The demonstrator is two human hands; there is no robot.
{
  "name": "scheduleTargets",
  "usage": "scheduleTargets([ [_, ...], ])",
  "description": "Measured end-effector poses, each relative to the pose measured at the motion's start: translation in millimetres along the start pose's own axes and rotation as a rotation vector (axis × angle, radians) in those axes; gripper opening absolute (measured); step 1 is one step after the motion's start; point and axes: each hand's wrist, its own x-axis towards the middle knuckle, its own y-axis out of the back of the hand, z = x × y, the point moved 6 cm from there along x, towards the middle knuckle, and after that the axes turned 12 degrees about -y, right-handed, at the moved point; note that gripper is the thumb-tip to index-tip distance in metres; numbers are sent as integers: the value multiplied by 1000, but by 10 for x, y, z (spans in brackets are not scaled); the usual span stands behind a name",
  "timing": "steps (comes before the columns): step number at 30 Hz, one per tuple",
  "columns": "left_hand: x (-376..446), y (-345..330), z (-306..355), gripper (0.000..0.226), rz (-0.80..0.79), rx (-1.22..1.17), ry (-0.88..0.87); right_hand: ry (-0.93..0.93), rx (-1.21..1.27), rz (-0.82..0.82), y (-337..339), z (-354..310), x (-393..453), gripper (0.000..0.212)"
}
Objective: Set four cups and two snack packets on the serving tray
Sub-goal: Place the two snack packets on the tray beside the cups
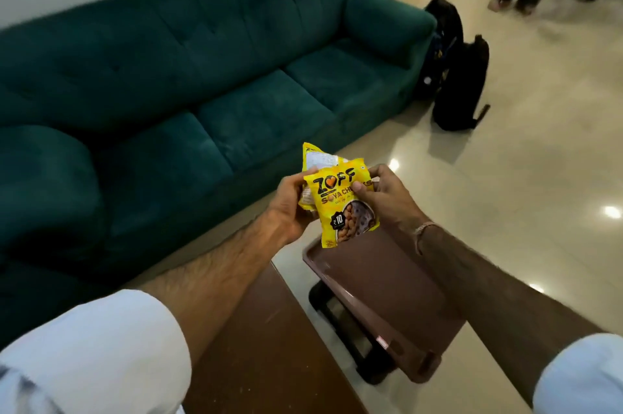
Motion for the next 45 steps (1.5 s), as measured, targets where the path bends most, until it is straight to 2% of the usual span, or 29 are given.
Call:
scheduleTargets([
  [2,-172,112,391,39,-4,-19,-55,20,60,-63,-246,-330,-100,19],
  [6,-648,427,1141,47,73,-217,-167,57,191,-186,-844,-1005,-394,11],
  [8,-882,551,1411,38,54,-244,-189,50,248,-282,-1151,-1279,-582,7],
  [14,-1696,1055,1958,71,-133,-306,-271,-11,249,-545,-2214,-1853,-1247,6],
  [16,-1999,1307,2118,73,-148,-333,-334,-24,205,-596,-2580,-1964,-1469,5],
  [20,-2564,1824,2392,72,-75,-365,-487,-35,67,-639,-3259,-2060,-1827,13],
  [24,-3045,2467,2495,71,68,-474,-554,-41,-44,-649,-3872,-2008,-2044,1],
  [28,-3561,3180,2354,66,279,-558,-580,-40,-155,-620,-4463,-1688,-2175,5],
  [31,-3977,3812,2110,68,440,-536,-593,-34,-272,-608,-4954,-1327,-2245,3],
  [34,-4206,4095,1852,64,553,-458,-502,2,-300,-544,-4966,-1155,-2176,3],
  [37,-4615,4753,1350,60,721,-380,-464,19,-393,-496,-5245,-660,-2217,8],
  [40,-4887,5237,732,47,802,-350,-343,16,-437,-444,-5369,-141,-2213,12],
  [45,-5225,5771,-30,59,955,-136,-213,-33,-539,-383,-5395,587,-2095,15],
])
